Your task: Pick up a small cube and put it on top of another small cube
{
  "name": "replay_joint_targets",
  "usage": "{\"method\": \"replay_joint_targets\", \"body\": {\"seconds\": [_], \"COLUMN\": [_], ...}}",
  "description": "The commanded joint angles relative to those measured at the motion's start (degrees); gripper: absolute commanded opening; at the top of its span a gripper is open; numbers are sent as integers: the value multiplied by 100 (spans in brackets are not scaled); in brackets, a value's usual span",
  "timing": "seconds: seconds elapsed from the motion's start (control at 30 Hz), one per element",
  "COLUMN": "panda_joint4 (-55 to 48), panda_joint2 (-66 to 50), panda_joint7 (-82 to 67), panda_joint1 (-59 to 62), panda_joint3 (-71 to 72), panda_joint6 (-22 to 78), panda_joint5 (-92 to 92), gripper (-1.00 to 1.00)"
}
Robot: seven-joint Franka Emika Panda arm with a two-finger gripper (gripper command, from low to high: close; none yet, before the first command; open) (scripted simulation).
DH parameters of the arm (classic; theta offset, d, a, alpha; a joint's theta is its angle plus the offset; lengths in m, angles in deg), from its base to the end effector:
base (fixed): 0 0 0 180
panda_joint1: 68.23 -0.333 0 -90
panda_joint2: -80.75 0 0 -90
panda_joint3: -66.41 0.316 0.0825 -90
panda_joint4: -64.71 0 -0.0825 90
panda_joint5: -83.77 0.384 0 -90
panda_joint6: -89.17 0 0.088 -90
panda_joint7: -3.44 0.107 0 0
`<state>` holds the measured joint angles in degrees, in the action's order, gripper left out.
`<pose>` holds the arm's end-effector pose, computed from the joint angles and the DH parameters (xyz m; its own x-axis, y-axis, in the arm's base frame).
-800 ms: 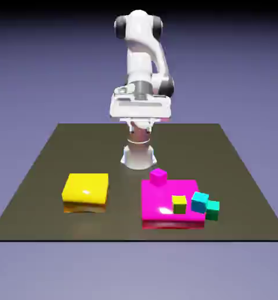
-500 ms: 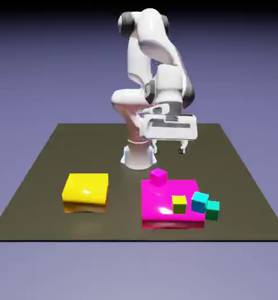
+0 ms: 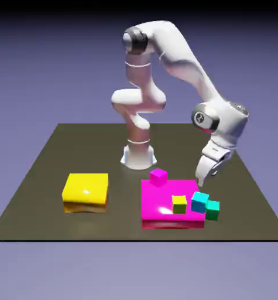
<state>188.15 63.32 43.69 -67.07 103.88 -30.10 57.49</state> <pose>0.4406 0.2966 0.2641 0.9695 0.1978 -0.1448 0.2330 -0.9269 0.2943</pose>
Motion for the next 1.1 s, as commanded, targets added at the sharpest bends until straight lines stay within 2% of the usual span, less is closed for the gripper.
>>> {"method": "replay_joint_targets", "body": {"seconds": [0.0, 0.57, 0.63, 0.73, 0.77, 0.93, 1.07], "panda_joint4": [-151, -2716, -2805, -2262, -2261, -2803, -2231], "panda_joint2": [-208, -3738, -3881, -4131, -4131, -3597, -2782], "panda_joint7": [16, 295, 384, 598, 598, 242, 448], "panda_joint1": [-16, -291, -375, -105, -105, -662, -543], "panda_joint3": [91, 1640, 1507, 1222, 1222, 1659, 1131], "panda_joint6": [211, 3786, 3880, 3271, 3271, 3820, 3604], "panda_joint5": [-140, -2510, -2700, -3071, -3071, -2485, -1511], "gripper": [0, 0, 0, 0, -100, -100, -100]}}
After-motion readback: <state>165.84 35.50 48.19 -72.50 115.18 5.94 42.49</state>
